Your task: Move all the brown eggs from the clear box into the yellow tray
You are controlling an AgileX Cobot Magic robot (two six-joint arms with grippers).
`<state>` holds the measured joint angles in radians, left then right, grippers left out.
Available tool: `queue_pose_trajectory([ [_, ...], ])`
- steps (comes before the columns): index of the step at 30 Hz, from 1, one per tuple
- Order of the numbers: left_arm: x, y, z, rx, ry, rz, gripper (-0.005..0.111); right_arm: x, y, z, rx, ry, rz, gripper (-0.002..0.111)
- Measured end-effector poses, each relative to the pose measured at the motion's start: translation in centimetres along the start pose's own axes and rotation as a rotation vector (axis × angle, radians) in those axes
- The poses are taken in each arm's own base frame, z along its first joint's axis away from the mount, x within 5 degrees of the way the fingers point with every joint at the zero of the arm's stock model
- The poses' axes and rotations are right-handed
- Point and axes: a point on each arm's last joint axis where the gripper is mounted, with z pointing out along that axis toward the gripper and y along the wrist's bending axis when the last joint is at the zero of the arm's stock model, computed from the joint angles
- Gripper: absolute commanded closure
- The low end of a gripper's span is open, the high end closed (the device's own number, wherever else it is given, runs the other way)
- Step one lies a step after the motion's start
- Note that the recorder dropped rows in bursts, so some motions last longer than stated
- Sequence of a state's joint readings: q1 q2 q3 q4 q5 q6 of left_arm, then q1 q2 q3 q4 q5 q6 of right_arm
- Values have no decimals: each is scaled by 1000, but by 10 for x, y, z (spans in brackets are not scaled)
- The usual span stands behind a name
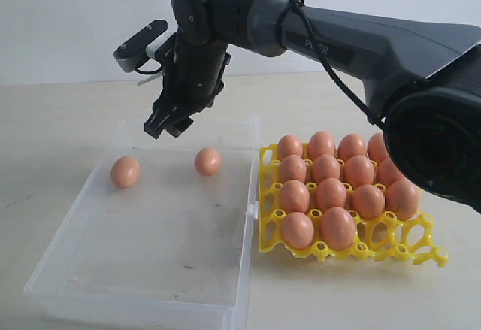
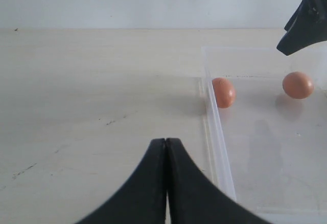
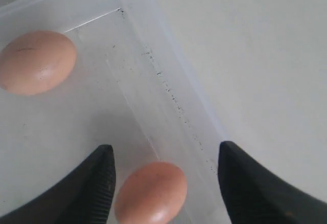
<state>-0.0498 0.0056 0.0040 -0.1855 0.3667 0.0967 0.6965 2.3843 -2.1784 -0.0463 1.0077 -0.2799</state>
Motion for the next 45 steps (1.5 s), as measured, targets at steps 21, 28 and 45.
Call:
queue_pose_trajectory([
  [21,0,0,0,0,0,0,107,6,19,20,-159,62,254,52],
  [28,0,0,0,0,0,0,107,-2,33,19,-202,19,262,52],
  [45,0,0,0,0,0,0,107,2,60,15,-276,123,211,52],
])
